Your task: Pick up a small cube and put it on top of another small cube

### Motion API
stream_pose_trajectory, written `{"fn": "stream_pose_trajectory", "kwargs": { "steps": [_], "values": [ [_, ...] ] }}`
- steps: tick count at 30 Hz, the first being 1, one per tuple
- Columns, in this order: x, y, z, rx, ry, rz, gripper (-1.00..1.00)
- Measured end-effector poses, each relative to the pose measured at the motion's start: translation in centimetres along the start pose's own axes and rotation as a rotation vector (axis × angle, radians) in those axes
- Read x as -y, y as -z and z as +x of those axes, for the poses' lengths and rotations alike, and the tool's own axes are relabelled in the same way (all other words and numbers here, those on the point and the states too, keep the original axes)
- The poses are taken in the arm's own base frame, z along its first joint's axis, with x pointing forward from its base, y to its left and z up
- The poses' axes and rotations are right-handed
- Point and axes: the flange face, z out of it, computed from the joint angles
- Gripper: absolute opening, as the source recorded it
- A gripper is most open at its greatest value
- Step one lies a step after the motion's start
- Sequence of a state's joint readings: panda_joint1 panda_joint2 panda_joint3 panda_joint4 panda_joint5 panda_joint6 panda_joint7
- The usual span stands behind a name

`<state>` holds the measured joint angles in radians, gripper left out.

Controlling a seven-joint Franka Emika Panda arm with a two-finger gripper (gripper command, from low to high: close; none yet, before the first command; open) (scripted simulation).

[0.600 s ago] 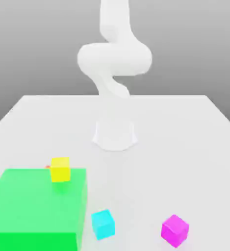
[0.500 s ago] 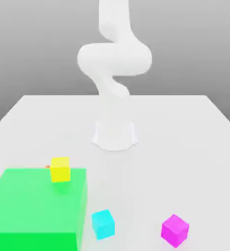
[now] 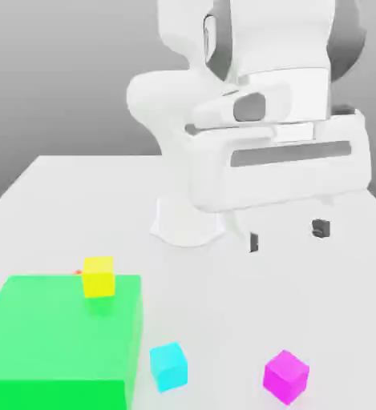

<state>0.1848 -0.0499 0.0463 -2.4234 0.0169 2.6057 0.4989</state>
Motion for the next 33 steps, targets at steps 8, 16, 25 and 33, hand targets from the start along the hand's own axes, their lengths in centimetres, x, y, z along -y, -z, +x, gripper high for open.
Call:
{"fn": "stream_pose_trajectory", "kwargs": {
  "steps": [8, 16, 25, 33],
  "values": [
    [0.4, -14.0, -6.7, 0.192, 0.184, -0.091, 0.0],
    [-0.4, -21.0, -8.6, 0.211, 0.202, -0.099, -1.0],
    [0.2, -16.7, -7.7, 0.211, 0.202, -0.099, -1.0],
    [-11.4, -7.7, -3.1, 0.179, -0.213, -0.152, -1.0]
  ]
}}
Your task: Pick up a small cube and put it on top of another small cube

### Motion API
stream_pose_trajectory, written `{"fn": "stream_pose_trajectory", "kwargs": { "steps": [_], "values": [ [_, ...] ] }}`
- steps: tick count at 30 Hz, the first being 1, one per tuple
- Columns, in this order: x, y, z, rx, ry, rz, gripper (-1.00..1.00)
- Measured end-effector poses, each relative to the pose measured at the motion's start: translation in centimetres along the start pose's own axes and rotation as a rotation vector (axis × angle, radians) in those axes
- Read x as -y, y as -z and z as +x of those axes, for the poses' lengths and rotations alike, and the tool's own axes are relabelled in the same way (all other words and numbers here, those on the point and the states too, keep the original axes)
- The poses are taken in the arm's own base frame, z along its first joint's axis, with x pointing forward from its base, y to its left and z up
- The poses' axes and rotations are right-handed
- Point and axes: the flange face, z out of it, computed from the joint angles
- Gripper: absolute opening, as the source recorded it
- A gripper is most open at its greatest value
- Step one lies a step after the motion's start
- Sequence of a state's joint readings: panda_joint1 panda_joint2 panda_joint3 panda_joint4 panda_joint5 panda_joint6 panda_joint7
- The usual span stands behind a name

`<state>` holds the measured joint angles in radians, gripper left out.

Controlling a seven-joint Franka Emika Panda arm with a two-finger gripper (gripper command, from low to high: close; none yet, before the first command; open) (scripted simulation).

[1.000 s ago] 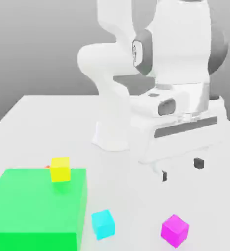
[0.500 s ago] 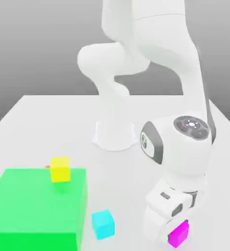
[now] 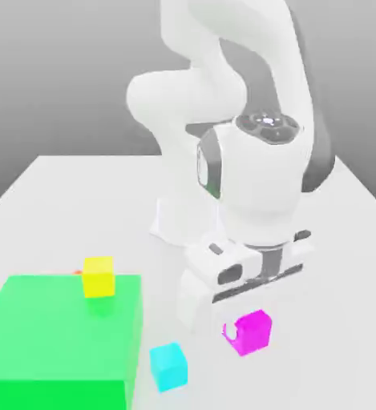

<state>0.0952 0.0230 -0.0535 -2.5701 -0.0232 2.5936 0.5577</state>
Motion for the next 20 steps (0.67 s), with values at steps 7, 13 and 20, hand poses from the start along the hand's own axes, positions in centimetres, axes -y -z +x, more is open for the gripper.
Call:
{"fn": "stream_pose_trajectory", "kwargs": {
  "steps": [7, 13, 20],
  "values": [
    [-11.3, 5.4, 0.4, 0.004, -0.407, 0.002, -1.0],
    [-19.0, 6.8, -1.3, 0.013, -0.703, 0.012, -1.0],
    [-19.4, 2.4, -1.5, 0.013, -0.721, 0.01, 1.0]
  ]
}}
